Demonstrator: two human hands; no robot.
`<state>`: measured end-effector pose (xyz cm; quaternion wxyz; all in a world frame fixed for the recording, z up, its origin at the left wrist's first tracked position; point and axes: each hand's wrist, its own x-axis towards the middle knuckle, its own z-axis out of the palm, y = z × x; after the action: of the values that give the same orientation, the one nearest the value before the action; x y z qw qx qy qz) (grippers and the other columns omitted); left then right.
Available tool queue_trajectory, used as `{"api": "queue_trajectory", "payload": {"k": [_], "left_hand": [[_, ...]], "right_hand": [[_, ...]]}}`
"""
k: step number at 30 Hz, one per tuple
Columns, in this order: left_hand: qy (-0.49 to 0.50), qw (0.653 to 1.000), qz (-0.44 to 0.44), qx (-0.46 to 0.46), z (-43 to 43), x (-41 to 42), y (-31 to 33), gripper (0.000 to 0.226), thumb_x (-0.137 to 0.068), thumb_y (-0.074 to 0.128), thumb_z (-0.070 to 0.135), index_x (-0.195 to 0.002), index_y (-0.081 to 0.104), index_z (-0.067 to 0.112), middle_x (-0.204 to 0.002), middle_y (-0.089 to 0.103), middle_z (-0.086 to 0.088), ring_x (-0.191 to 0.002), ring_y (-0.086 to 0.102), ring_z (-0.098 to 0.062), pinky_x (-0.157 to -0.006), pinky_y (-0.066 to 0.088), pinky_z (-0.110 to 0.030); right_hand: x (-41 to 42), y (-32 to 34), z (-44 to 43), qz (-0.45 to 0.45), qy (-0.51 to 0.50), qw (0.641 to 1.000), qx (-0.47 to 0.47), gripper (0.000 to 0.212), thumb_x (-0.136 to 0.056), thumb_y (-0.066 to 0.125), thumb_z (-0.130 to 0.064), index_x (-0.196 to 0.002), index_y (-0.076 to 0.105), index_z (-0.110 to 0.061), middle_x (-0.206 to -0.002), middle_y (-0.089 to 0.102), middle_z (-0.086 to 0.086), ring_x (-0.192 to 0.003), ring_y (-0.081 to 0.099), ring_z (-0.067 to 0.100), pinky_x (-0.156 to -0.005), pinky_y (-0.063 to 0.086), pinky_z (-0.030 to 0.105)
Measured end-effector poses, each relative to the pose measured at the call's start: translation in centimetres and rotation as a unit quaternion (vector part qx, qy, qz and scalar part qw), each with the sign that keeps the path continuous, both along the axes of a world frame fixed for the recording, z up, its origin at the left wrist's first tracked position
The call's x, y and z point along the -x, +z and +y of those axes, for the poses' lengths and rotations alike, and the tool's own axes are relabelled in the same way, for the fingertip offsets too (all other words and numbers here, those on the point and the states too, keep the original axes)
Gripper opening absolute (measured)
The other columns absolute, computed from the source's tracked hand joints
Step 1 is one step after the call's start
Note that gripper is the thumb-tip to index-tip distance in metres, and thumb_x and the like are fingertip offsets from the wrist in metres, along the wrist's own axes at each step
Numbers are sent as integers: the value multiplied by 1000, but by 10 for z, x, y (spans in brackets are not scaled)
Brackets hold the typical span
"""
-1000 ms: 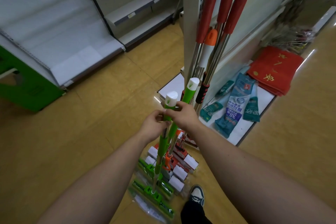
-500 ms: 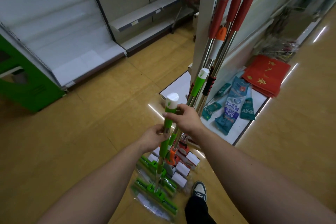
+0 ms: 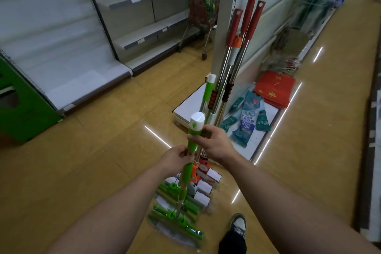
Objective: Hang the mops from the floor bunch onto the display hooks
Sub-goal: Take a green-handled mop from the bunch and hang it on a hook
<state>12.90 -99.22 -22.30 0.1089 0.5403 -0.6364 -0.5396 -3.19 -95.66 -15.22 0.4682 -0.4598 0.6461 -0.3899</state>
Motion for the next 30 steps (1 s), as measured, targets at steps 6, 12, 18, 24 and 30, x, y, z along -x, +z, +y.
{"api": "queue_trajectory", "payload": {"k": [6,12,18,24,30], "left_hand": [[-14,999,13,39,22,12,29,6,-96,65,31,-99,70,33,-95,75,10,-96,70,-11,-93,57,-38],[-24,997,-9,78,37,44,49,3,-89,66,45,-88,69,46,-95,75,13,-97,70,-11,-92,58,-43],[-19,994,-20,109,60,99,75,15,-94,65,40,-80,66,44,-80,70,19,-84,65,-3,-83,53,-35],[-9,990,1,141,89,177,103,12,-96,66,33,-86,69,40,-79,71,16,-81,63,2,-71,45,-26],[-26,981,16,193,106,264,144,10,-95,68,30,-98,76,24,-88,78,3,-84,73,-13,-82,59,-32]], "right_hand": [[17,32,28,-2,-5,1000,30,17,-89,79,-23,-104,75,-17,-91,76,-3,-76,69,1,-73,52,26],[54,57,47,-28,7,999,45,18,-90,77,-24,-106,74,-15,-109,77,9,-99,73,18,-76,55,18],[111,69,60,-31,25,997,70,20,-93,75,-20,-110,74,-8,-88,74,-6,-70,69,-8,-66,52,10],[187,92,82,-52,33,994,92,31,-92,76,-19,-118,69,-4,-106,77,7,-85,71,5,-72,55,15],[272,127,104,-47,3,990,133,36,-89,80,-27,-119,69,-11,-104,77,-1,-84,71,3,-56,47,7]]}}
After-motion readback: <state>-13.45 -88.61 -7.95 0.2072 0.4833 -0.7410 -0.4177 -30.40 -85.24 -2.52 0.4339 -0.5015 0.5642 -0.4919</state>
